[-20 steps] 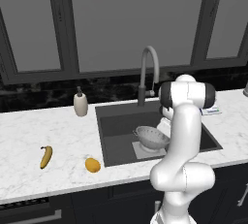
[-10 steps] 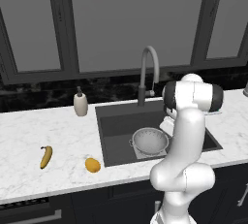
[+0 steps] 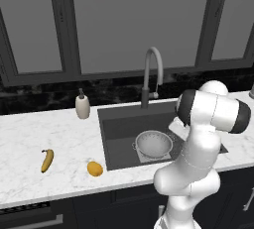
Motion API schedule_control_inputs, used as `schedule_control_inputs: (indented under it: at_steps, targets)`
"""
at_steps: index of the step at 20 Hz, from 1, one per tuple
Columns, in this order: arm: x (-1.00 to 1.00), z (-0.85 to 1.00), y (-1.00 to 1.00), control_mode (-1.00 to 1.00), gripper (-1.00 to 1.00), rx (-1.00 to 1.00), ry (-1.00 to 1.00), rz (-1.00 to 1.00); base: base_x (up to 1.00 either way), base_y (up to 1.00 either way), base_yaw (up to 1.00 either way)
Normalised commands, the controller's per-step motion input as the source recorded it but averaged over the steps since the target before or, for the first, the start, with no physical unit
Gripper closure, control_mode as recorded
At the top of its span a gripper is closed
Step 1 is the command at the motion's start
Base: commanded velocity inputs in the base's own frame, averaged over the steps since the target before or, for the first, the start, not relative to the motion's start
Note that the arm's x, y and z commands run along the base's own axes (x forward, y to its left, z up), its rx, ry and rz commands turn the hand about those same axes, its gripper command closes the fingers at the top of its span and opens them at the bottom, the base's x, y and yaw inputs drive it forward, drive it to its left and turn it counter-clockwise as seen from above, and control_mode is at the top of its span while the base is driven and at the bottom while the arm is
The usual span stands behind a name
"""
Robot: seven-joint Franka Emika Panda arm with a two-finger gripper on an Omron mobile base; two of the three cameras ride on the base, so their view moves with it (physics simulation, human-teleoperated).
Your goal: Put the colander in the sink, put the mango, banana in the colander, and turn on the sink faucet and pour water over the colander.
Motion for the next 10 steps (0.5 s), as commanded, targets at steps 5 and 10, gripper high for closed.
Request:
schedule_control_inputs:
  at_steps: [5,10]
  targets:
    - [-0.52,0.72,0.08,-1.00,-1.00,-0.15,-0.16,0.22,0.00,0.00,0.00]
    - [-0.60,0.67,0.12,-1.00,-1.00,-0.17,-0.16,0.21,0.00,0.00,0.00]
